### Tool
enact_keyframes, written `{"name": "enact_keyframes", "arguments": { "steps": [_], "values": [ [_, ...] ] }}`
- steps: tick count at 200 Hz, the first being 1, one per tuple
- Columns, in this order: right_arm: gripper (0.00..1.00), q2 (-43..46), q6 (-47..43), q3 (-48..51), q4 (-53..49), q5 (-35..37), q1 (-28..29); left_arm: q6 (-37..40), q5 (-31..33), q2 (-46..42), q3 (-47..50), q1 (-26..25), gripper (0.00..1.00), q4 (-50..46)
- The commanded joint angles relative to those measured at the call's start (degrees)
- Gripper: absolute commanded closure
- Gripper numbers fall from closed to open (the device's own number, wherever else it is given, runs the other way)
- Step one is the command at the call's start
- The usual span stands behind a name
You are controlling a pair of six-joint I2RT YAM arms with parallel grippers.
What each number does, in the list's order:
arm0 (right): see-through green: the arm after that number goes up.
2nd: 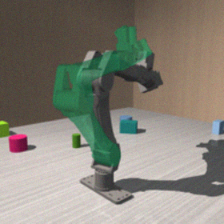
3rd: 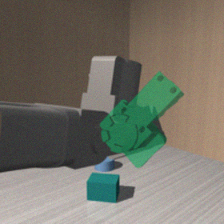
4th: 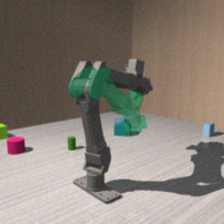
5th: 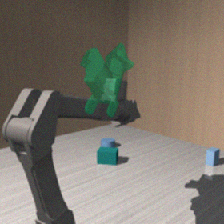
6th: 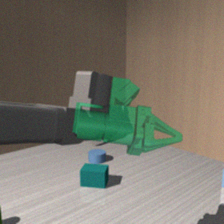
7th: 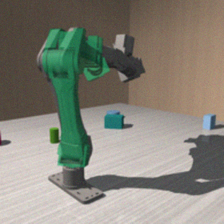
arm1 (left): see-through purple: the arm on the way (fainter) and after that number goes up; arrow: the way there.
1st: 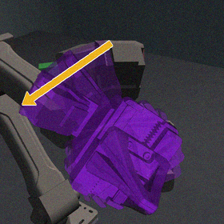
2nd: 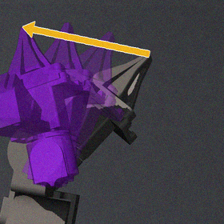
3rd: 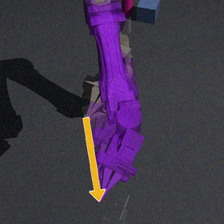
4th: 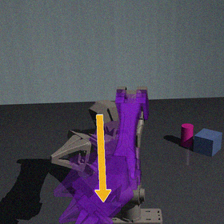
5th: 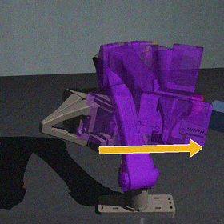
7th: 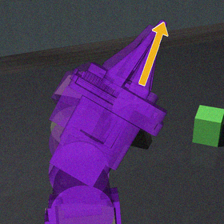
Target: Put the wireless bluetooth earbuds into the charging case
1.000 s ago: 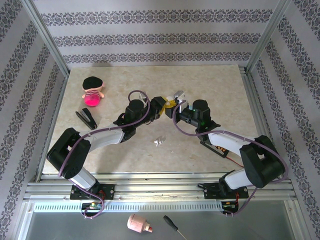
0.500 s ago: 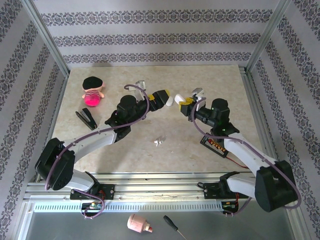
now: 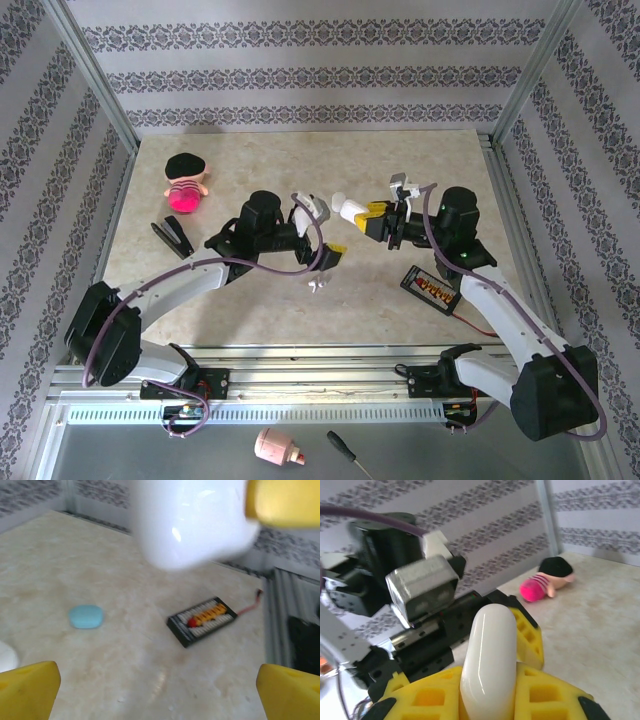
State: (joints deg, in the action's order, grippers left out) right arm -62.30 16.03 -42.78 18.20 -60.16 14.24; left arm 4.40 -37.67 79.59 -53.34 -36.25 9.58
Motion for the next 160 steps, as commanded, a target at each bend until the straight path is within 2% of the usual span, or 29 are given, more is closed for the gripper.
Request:
{"name": "enact_keyframes", "arguments": {
  "steps": [1, 22, 40, 53, 65, 81, 120, 160],
  "values": [
    [0.87, -1.27, 0.76, -2.81, 1.14, -8.88, 1.45, 4.02, -11.69, -2.22, -1.76, 0.43, 0.06, -2.58],
    [0.87, -2.26, -0.07, -3.77, 1.04, -10.27, 2.89, -1.88, -17.03, -2.36, 0.14, 0.82, 0.21, 5.33],
    [0.87, -2.86, -0.47, -4.32, 0.96, -11.67, 3.72, -5.74, -20.44, -2.59, 1.39, 1.26, 0.25, 10.97],
    [0.88, -3.4, -0.51, -4.68, 0.95, -12.42, 4.1, -7.07, -21.73, -3.06, 1.76, 1.54, 0.28, 12.87],
    [0.88, -3.81, -0.61, -4.94, 0.92, -12.69, 4.39, -8.07, -22.21, -3.56, 2.3, 1.79, 0.37, 14.55],
    [0.88, -4.09, -0.82, -5.11, 0.81, -12.96, 4.78, -9.69, -22.66, -3.9, 2.94, 2.21, 0.44, 16.91],
    [0.91, -4.3, -1.53, -4.93, 0.09, -13.3, 4.83, -13.49, -24.23, -3.32, 3.49, 2.46, 0.55, 21.33],
    [0.91, -4.49, -2.28, -4.89, -0.66, -13.69, 5.02, -16.72, -24.12, -2.22, 3.38, 2.59, 0.6, 25.81]
  ]
}}
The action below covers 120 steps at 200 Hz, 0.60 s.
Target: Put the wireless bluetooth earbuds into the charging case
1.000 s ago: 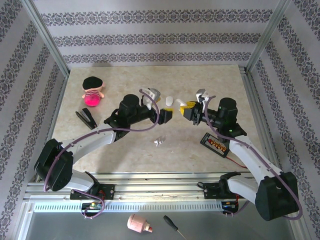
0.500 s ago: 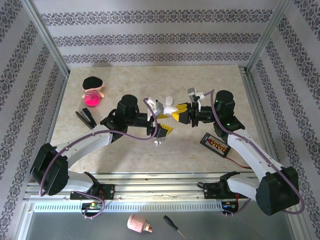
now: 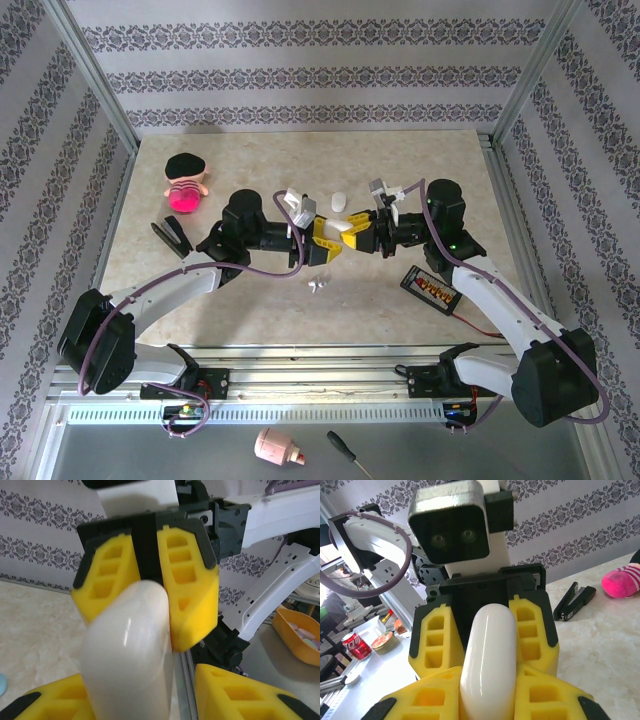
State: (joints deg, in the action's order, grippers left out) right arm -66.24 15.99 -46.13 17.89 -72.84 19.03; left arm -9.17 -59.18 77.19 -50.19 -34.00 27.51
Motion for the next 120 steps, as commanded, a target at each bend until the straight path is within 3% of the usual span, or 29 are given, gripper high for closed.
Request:
{"name": "enact_keyframes", "arguments": {
  "steps": [1, 43, 62, 89, 101, 120],
  "values": [
    [0.91, -0.6, -2.25, -1.57, -0.38, -1.04, 0.23, -3.23, -2.61, 0.17, 0.21, 0.34, 0.61, 8.08],
    [0.92, -0.57, -3.54, -1.5, -1.17, -0.52, 0.39, -6.36, -3.73, 1.54, 0.18, 0.34, 0.71, 12.4],
    [0.92, -0.76, -5.08, -1.98, -3.61, -0.48, 0.4, -6.87, -4.18, 1.51, 0.48, 0.42, 0.71, 13.55],
    [0.92, -0.75, -11.92, -3.87, -13.29, 1.76, 0.92, -6.61, -4.44, 1.5, 0.37, 0.42, 0.64, 12.84],
    [0.92, -0.69, -15.85, -5.22, -18.28, 3.22, 1.71, -6.5, -4.45, 1.44, 0.48, 0.42, 0.64, 12.84],
    [0.92, -0.53, -14.88, -4.83, -17.01, 3.15, 1.88, -6.06, -5.05, 1.54, 0.57, 0.42, 0.71, 12.71]
  ]
}}
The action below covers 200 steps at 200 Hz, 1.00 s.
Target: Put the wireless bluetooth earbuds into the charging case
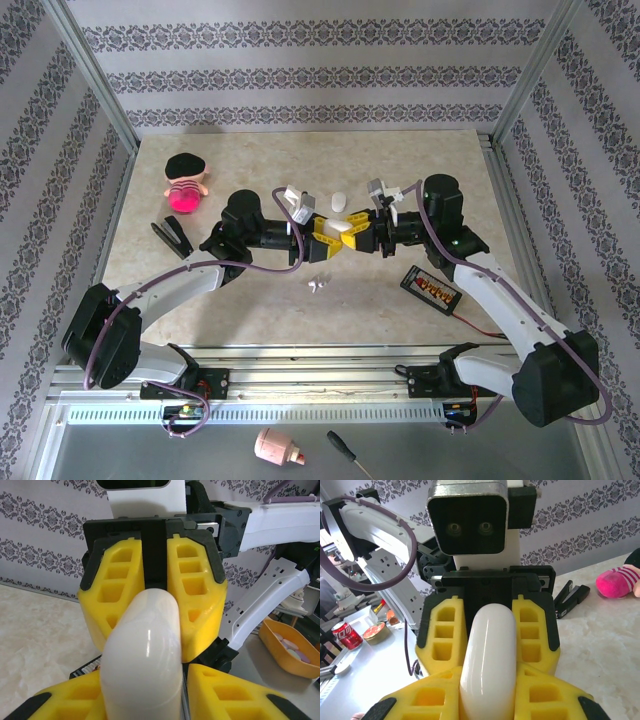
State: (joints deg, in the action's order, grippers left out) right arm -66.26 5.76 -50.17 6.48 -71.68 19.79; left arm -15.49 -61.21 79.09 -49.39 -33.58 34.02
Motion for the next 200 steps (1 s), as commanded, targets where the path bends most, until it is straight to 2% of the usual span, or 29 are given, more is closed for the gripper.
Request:
{"name": "enact_keyframes", "arguments": {
  "steps": [1, 43, 54, 80, 112, 135, 146, 170, 200],
  "values": [
    [0.92, -0.52, -4.63, -0.84, -5.6, 1.9, 1.12, 0.27, -2.98, -0.35, -0.3, 0.01, 0.71, 6.13],
    [0.9, -0.54, -5.23, -1.3, -6.68, 2.23, 1.3, 3.96, -4.14, -1.34, 0.22, 0.01, 0.84, 4.56],
    [0.82, -0.28, -4.99, -1.41, -6.49, 2.89, 1.43, 5.39, -4.17, -1.72, 0.78, 0.01, 0.87, 4.56],
    [0.57, 0.46, -3.79, -1.85, -5.96, 7.77, 1.91, 9.42, -4.95, -2.7, 2.77, 0.01, 0.88, 5.65],
    [0.45, 0.78, -2.45, -1.66, -5.33, 18.58, 0.71, 12.88, -5.15, -4.19, 6.68, 0.01, 0.9, 11.41],
    [0.37, -0.15, -0.77, -2.4, -4.54, 18.1, -0.23, 15.94, -4.35, -4.81, 8.23, 0.01, 0.92, 11.21],
    [0.3, -0.23, -0.74, -2.6, -4.12, 17.14, -0.02, 17.65, -2.47, -5.16, 8.99, 0.01, 0.92, 10.24],
    [0.18, 0.44, -1.7, -2.39, -3.95, 16.22, 0.43, 22.4, 7.0, -5.84, 12.06, 0.01, 0.97, 9.87],
    [0.07, 2.7, -0.05, -1.21, -3.23, 17.64, 0.6, 27.99, 15.21, -6.66, 15.09, 0.18, 0.96, 10.41]
  ]
}}
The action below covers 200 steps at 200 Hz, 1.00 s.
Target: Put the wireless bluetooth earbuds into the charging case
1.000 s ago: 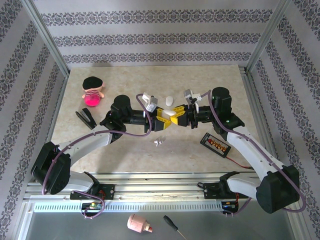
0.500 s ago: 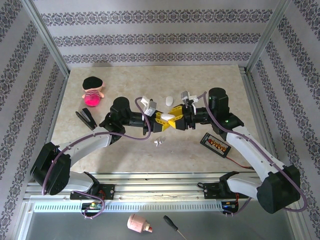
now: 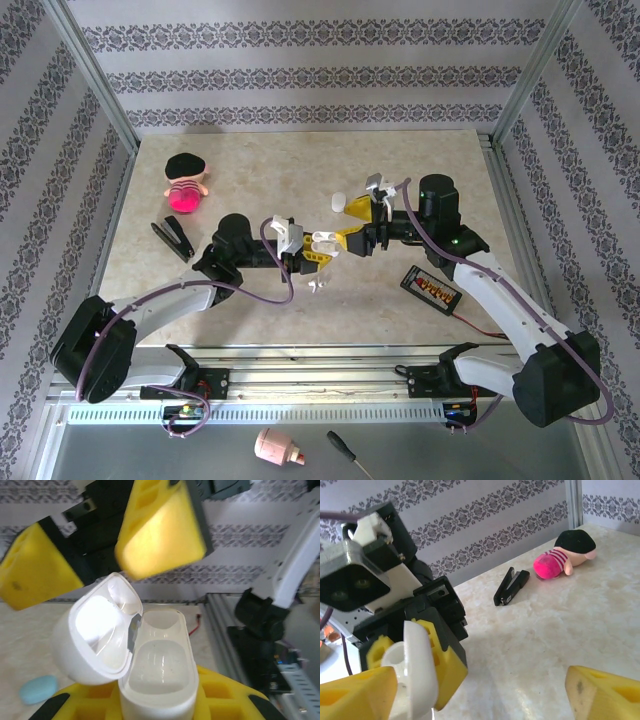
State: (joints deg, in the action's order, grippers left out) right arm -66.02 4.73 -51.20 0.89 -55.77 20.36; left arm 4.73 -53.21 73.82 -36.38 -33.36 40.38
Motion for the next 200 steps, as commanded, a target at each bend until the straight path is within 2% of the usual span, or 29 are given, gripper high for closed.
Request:
{"name": "enact_keyframes", "arguments": {
  "steps": [1, 25, 75, 99, 139, 162, 200],
  "values": [
    [0.07, 2.51, 1.15, -0.15, 2.36, 1.77, 0.03, 7.98, 7.4, -1.49, 2.23, -0.04, 0.96, 4.2],
    [0.02, 4.31, 5.33, 0.74, 2.53, 5.22, -0.2, 10.92, 11.23, -1.39, 6.05, 1.26, 0.96, 8.84],
    [0.02, 1.19, 12.77, 3.94, 0.82, 14.93, -1.54, 7.78, 10.14, 1.14, 11.86, 8.22, 0.97, 18.86],
    [0.1, -1.75, 13.53, 4.74, -2.2, 19.13, 0.27, 7.1, 8.96, 2.42, 14.65, 11.71, 0.96, 23.21],
    [0.18, -10.33, 12.98, 3.22, -8.83, 22.93, 6.39, 1.87, 7.44, 9.39, 18.99, 18.26, 0.98, 41.25],
    [0.32, -16.36, 15.44, 1.38, -10.56, 24.74, 9.95, 3.98, 7.98, 10.37, 19.37, 19.5, 0.99, 41.36],
    [0.45, -24.15, 21.46, -0.67, -10.15, 28.01, 16.18, 4.32, 8.39, 9.54, 20.37, 22.88, 0.99, 41.37]
  ]
}}
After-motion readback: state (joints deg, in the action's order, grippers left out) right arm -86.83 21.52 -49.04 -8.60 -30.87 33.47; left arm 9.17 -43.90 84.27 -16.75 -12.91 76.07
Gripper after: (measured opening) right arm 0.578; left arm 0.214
